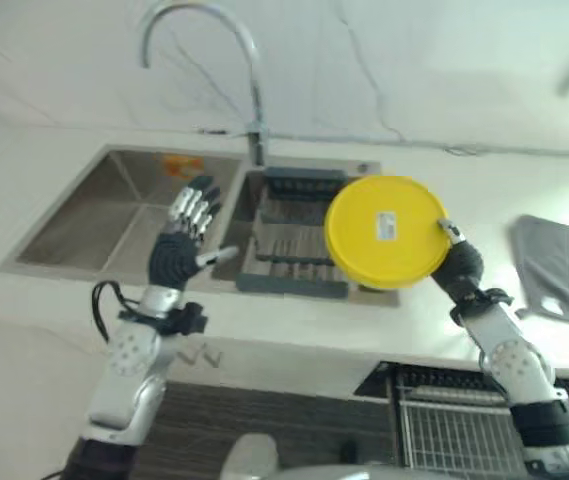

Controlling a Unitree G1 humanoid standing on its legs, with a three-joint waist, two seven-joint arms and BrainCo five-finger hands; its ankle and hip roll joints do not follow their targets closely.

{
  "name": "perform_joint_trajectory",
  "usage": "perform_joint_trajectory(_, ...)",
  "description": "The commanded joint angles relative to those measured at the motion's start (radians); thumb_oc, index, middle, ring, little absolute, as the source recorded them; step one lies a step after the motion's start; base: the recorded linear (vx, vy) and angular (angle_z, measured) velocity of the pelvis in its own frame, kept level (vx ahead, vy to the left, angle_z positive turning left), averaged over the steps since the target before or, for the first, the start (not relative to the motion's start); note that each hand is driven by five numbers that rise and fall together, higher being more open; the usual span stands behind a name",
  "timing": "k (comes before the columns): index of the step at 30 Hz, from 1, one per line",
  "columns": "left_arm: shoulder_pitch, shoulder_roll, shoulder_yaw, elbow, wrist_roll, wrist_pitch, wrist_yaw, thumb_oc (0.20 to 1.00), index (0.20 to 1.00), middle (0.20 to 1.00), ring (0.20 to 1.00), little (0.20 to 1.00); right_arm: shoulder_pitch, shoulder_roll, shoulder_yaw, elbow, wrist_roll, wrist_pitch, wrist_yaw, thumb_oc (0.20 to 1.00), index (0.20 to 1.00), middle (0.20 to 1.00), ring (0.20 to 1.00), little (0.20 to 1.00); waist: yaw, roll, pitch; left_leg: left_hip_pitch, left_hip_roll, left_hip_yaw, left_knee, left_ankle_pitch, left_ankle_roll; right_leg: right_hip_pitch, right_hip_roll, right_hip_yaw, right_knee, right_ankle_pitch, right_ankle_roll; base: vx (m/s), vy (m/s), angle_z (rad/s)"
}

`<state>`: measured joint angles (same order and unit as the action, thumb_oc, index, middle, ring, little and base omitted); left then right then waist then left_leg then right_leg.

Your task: Place the dishes in the dishwasher.

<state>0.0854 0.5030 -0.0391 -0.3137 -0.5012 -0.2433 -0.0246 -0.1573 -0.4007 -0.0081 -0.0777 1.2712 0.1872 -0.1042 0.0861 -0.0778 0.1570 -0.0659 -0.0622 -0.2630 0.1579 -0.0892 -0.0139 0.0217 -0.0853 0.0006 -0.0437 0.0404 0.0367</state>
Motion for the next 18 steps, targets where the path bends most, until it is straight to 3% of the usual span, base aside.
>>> perform_joint_trajectory(1,-0.028,0.009,0.061,-0.057,0.0,-0.101,0.005,1.0,1.0,1.0,1.0,1.0,-0.109,-0.028,-0.035,-0.086,0.1,-0.058,0.057,0.2,0.2,0.2,0.2,0.2,0.048,0.028,-0.024,0.111,-0.034,-0.026,-0.167,0.076,0.038,0.111,0.114,0.011,-0.044,-0.048,-0.01,0.03,0.135,-2.18)
perform_joint_trajectory(2,-0.026,0.008,0.062,-0.067,-0.01,-0.113,-0.018,1.0,1.0,1.0,1.0,1.0,-0.105,-0.027,-0.027,-0.102,0.102,-0.095,0.041,0.2,0.2,0.2,0.2,0.2,0.048,0.028,-0.026,0.117,-0.037,-0.027,-0.176,0.073,0.043,0.108,0.114,0.029,-0.044,-0.055,-0.008,0.02,0.194,-1.95)
perform_joint_trajectory(3,-0.046,0.005,0.044,-0.065,-0.004,-0.114,-0.016,1.0,1.0,1.0,1.0,1.0,-0.085,-0.021,-0.033,-0.135,0.104,-0.11,0.028,0.2,0.2,0.2,0.2,0.2,0.028,0.027,-0.032,0.13,-0.025,0.017,-0.197,0.069,0.049,0.106,0.11,0.02,-0.044,-0.056,-0.005,0.01,0.193,-1.42)
perform_joint_trajectory(7,-0.102,0.014,-0.006,-0.049,0.034,-0.129,0.018,1.0,1.0,1.0,1.0,1.0,-0.016,-0.045,-0.086,-0.213,0.161,-0.12,0.027,0.2,0.2,0.2,0.2,0.2,-0.043,0.026,-0.046,0.169,-0.023,0.072,-0.224,0.048,0.063,0.099,0.101,0.027,-0.033,-0.052,0.006,0.03,0.218,-0.8)
perform_joint_trajectory(15,-0.14,0.019,-0.032,-0.05,0.058,-0.124,0.003,1.0,1.0,1.0,1.0,1.0,0.08,-0.03,-0.183,-0.308,0.2,-0.151,0.013,0.2,0.2,0.2,0.2,0.2,-0.135,0.023,-0.035,0.19,-0.02,0.145,-0.215,0.008,0.094,0.028,0.075,0.093,0.067,-0.056,0.032,0.02,0.183,-0.48)
perform_joint_trajectory(17,-0.123,0.031,-0.025,-0.06,0.106,-0.128,0.036,1.0,1.0,1.0,1.0,1.0,0.092,-0.021,-0.184,-0.309,0.224,-0.14,0.026,0.2,0.2,0.2,0.2,0.2,-0.126,0.015,-0.023,0.197,-0.008,0.178,-0.21,0.001,0.089,0.005,0.063,0.011,0.081,-0.045,0.046,-0.09,0.003,-0.73)
perform_joint_trajectory(18,-0.092,0.071,0.015,-0.056,0.145,-0.156,0.104,1.0,1.0,1.0,1.0,1.0,0.052,-0.013,-0.165,-0.254,0.253,-0.101,0.08,0.2,0.2,0.2,0.2,0.2,-0.074,0.018,-0.005,0.223,0.022,0.273,-0.222,-0.011,0.068,-0.014,0.039,-0.228,0.141,-0.052,0.065,-0.2,-0.054,-1.82)
